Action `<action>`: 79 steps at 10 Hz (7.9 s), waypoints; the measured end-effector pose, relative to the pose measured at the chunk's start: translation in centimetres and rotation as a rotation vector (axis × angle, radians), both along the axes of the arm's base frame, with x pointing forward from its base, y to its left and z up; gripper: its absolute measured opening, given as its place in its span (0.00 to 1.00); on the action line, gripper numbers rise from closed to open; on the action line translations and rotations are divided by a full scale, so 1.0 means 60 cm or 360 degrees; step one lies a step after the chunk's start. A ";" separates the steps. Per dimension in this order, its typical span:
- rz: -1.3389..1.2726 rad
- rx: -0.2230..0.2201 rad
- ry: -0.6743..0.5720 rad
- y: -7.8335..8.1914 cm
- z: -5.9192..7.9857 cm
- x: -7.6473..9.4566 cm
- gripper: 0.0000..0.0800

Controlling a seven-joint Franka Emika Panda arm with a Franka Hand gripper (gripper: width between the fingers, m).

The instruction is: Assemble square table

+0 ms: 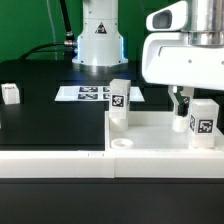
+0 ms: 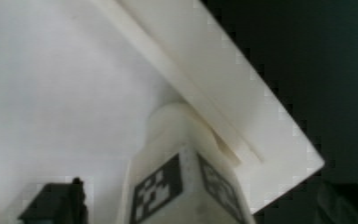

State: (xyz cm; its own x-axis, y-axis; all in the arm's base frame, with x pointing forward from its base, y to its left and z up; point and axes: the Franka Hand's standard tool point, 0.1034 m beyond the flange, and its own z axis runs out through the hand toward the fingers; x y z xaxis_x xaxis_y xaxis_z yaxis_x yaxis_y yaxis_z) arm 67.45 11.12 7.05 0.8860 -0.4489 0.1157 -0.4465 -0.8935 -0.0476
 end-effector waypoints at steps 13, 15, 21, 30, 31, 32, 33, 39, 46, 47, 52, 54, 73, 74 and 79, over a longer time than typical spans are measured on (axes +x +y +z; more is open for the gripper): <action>-0.0748 0.0085 0.0006 -0.017 0.004 0.007 0.36; -0.1394 0.0231 0.0095 -0.017 0.005 0.001 0.36; -0.2284 0.0380 0.0131 -0.020 0.003 0.001 0.36; -0.2423 0.0402 0.0109 -0.030 0.003 -0.001 0.58; -0.2404 0.0414 0.0103 -0.030 0.012 0.001 0.73; -0.2361 0.0434 0.0082 -0.035 0.029 0.001 0.73; -0.2310 0.0461 0.0061 -0.043 0.055 0.001 0.80; -0.2246 0.0486 0.0038 -0.059 0.088 0.005 0.81; -0.1934 0.0546 -0.0041 -0.120 0.165 -0.047 0.81; -0.1899 0.0542 -0.0045 -0.131 0.174 -0.058 0.81; -0.1330 0.0442 -0.0122 -0.135 0.164 -0.059 0.81; -0.1015 0.0345 -0.0242 -0.179 0.144 -0.110 0.81; 0.0702 -0.0121 -0.0139 -0.392 0.065 -0.285 0.81; 0.0751 -0.0108 -0.0069 -0.399 0.047 -0.303 0.81; 0.1293 -0.0153 0.0159 -0.453 0.013 -0.358 0.81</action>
Offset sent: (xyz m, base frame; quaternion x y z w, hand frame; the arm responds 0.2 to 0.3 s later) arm 0.0000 0.0000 0.0000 0.0000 0.0000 0.0650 0.9979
